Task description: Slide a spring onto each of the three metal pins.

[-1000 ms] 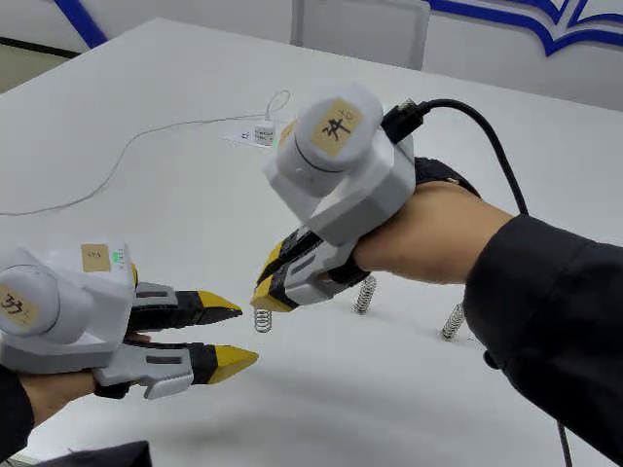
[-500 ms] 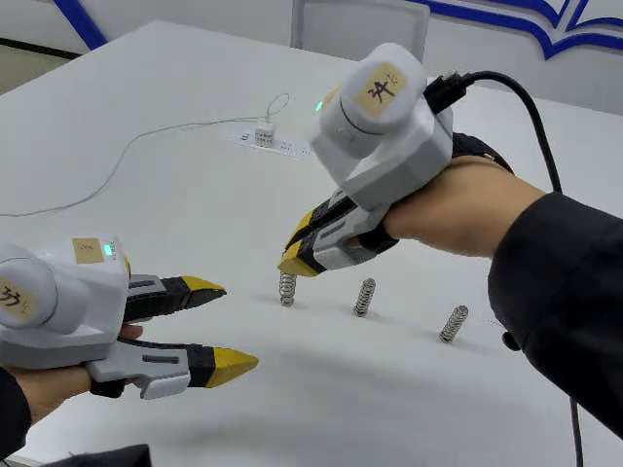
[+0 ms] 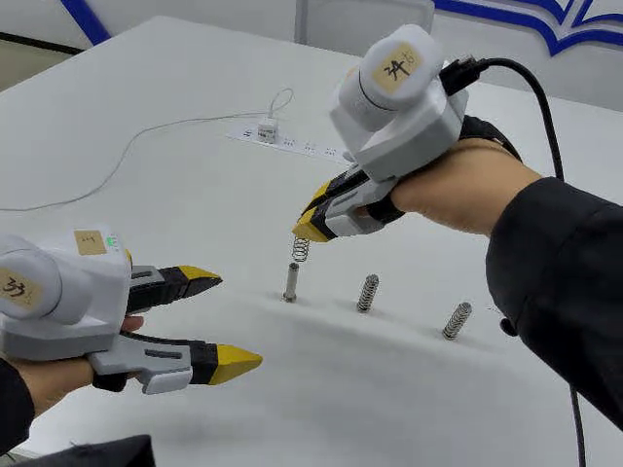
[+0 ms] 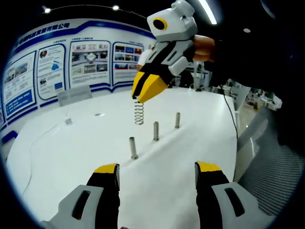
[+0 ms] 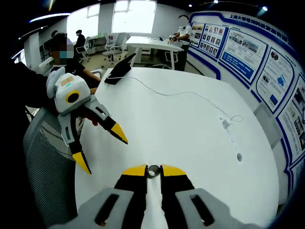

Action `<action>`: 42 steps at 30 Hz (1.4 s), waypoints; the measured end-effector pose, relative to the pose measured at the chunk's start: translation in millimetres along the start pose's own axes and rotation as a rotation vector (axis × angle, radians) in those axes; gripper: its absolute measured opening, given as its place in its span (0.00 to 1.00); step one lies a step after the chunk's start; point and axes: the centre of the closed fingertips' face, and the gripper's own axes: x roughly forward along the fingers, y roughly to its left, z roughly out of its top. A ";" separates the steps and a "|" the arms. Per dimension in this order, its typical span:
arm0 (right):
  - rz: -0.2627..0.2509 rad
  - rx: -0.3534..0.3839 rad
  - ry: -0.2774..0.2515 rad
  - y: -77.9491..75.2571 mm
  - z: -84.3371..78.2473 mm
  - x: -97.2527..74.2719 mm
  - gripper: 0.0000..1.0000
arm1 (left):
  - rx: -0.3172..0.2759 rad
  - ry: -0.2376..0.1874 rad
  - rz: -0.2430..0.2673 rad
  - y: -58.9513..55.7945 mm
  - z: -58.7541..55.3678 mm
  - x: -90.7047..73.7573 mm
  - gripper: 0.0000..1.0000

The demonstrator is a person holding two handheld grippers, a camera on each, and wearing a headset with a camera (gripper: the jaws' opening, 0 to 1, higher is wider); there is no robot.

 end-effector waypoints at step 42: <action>-0.021 0.081 0.029 -10.3 -28.2 41.3 0.11 | -0.002 0.010 0.003 0.4 -2.6 1.1 0.67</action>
